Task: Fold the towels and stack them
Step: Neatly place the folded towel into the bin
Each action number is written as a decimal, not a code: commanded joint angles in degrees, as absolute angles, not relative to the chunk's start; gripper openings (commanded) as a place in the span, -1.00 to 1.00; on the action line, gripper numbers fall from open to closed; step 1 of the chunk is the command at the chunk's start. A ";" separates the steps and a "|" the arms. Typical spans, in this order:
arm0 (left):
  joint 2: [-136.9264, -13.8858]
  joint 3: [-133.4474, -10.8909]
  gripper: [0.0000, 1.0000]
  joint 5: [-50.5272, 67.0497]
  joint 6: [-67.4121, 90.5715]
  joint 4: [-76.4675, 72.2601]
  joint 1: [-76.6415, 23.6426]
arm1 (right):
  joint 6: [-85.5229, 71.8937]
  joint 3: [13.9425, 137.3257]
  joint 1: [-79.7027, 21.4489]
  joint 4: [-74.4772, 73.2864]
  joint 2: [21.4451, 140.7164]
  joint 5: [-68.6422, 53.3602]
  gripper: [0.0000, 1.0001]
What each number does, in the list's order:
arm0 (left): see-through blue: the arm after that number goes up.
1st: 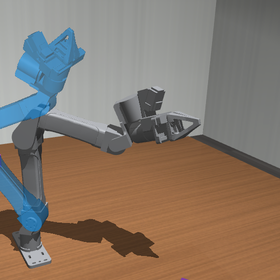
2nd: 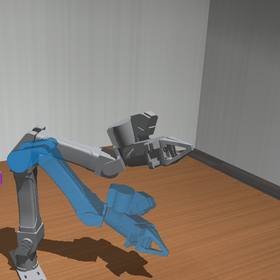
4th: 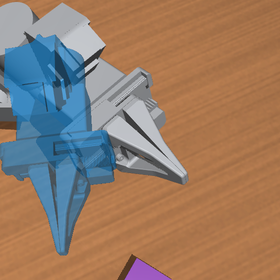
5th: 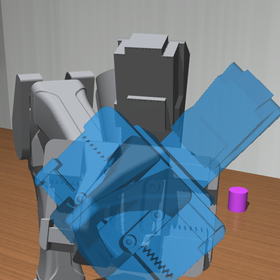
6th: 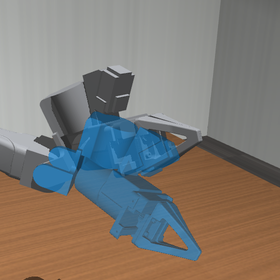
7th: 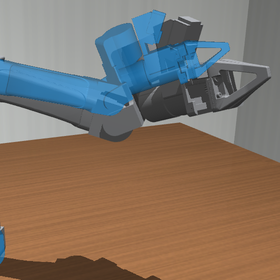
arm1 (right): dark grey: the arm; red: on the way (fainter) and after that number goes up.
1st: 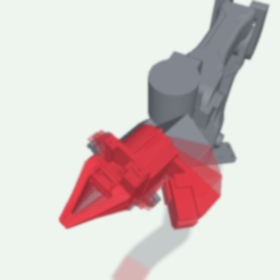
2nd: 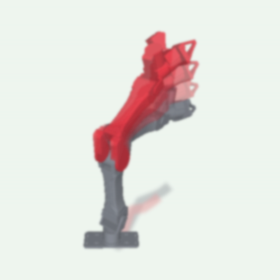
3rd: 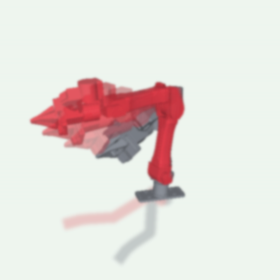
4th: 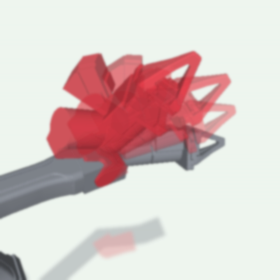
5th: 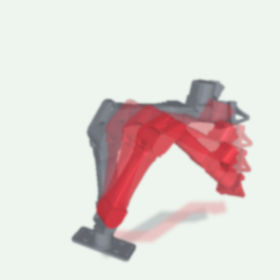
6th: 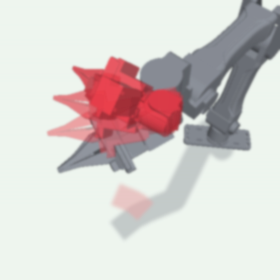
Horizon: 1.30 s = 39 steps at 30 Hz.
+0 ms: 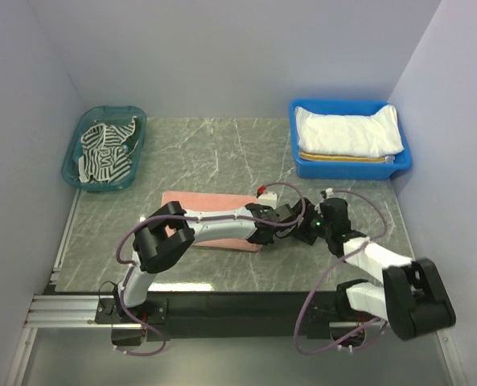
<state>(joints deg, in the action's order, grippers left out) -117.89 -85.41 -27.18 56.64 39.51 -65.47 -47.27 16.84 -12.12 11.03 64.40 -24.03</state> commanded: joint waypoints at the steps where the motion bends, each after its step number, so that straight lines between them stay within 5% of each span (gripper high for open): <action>1: -116.46 -83.41 -0.99 -22.85 56.34 37.79 -65.04 | -53.08 19.42 -14.93 19.06 71.61 -28.47 0.87; 39: -107.93 -81.65 -0.99 -22.76 56.86 34.72 -62.93 | -70.57 24.52 -25.66 39.72 102.21 -28.83 0.68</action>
